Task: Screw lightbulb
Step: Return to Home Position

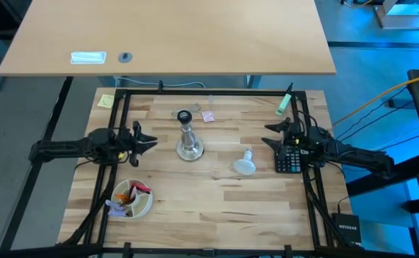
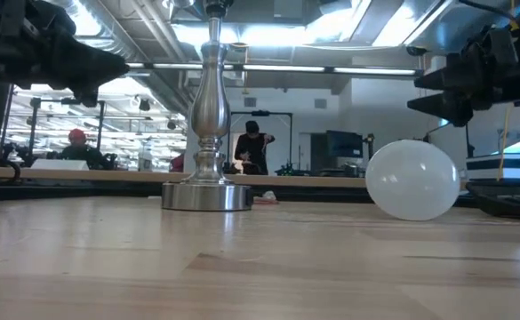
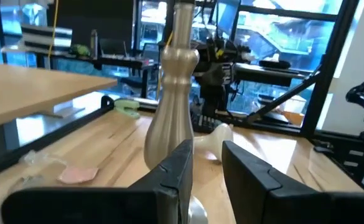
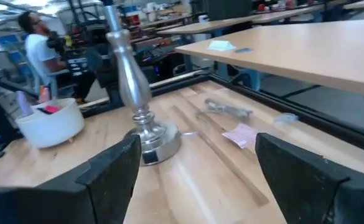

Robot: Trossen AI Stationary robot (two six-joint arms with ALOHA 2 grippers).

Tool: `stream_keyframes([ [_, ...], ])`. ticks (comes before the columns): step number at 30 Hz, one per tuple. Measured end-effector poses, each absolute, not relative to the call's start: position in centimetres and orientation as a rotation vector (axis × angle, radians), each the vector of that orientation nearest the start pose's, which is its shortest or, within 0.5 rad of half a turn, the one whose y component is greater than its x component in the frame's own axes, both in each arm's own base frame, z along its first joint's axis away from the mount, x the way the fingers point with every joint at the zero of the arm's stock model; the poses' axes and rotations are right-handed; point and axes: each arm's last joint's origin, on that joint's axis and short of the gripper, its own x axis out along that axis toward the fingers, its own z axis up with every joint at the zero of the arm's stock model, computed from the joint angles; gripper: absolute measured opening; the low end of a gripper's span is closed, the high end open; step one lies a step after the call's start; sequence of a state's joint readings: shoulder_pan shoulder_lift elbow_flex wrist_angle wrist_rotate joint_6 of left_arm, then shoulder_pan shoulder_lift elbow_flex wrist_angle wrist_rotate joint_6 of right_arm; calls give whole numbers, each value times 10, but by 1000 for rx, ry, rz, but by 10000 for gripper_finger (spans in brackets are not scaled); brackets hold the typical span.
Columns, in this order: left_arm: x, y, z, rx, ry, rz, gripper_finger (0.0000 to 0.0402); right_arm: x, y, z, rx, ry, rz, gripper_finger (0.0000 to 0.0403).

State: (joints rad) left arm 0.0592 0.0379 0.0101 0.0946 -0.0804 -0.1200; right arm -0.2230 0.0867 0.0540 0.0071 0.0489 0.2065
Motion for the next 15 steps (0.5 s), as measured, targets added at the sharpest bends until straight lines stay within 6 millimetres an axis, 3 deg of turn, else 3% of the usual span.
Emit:
stream_keyframes([
  [11,97,8,174,-70,-89,137,76,96,-17,170,220,-49,-138,321],
  [15,97,8,168,-65,-29,136,76,97,-16,168,214,-40,-175,321],
])
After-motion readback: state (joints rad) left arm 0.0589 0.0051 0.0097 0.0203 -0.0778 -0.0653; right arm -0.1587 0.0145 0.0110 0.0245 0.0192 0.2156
